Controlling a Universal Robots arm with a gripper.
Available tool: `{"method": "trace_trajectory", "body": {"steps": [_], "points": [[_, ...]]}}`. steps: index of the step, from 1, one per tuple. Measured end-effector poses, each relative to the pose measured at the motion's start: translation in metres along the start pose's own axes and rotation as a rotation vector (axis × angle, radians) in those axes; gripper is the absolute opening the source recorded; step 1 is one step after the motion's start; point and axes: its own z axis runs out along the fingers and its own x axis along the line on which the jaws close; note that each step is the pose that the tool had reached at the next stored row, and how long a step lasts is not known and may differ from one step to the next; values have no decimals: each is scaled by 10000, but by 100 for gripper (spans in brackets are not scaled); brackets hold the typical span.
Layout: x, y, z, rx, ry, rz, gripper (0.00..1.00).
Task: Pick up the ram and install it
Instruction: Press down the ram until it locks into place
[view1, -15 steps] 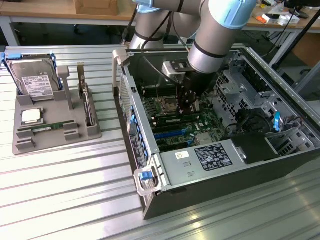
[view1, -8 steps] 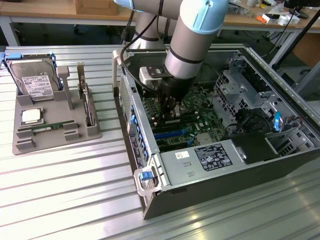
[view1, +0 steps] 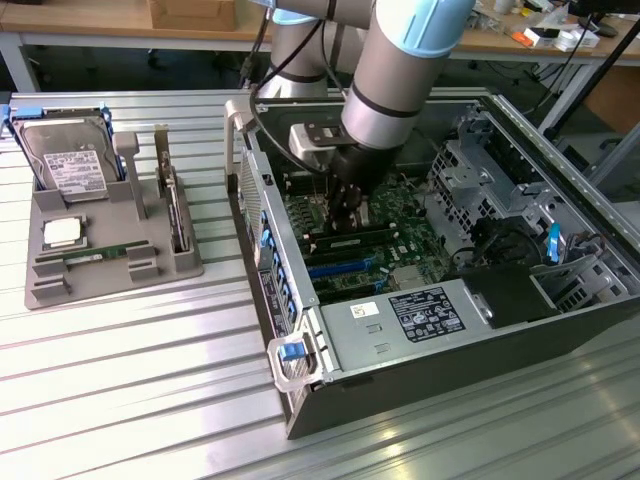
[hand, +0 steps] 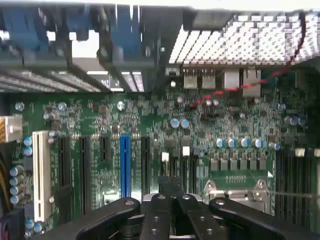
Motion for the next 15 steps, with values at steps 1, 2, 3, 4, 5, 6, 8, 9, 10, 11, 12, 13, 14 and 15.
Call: {"method": "trace_trajectory", "body": {"steps": [1,2,3,4,5,6,8,9,10,11,12,13,14,15], "points": [[0,-56,-3,-1,-4,0,10],[-1,-101,-5,-4,-6,0,10],[-1,-247,-12,-13,-9,1,10],[-1,-313,-15,-16,-16,0,10],[-2,-406,-19,-22,-22,0,10],[-3,-489,-22,-27,-29,1,10],[-4,-583,-28,-36,-35,0,10],[-4,-648,-30,-41,-42,0,10],[-4,-755,-34,-50,-51,0,10],[-5,-846,-39,-56,-64,0,10],[-5,-889,-41,-62,-74,0,10],[-5,-920,-42,-64,-82,0,10],[-5,-944,-43,-66,-84,-2,10],[-6,-1004,-45,-70,-95,0,10]]}}
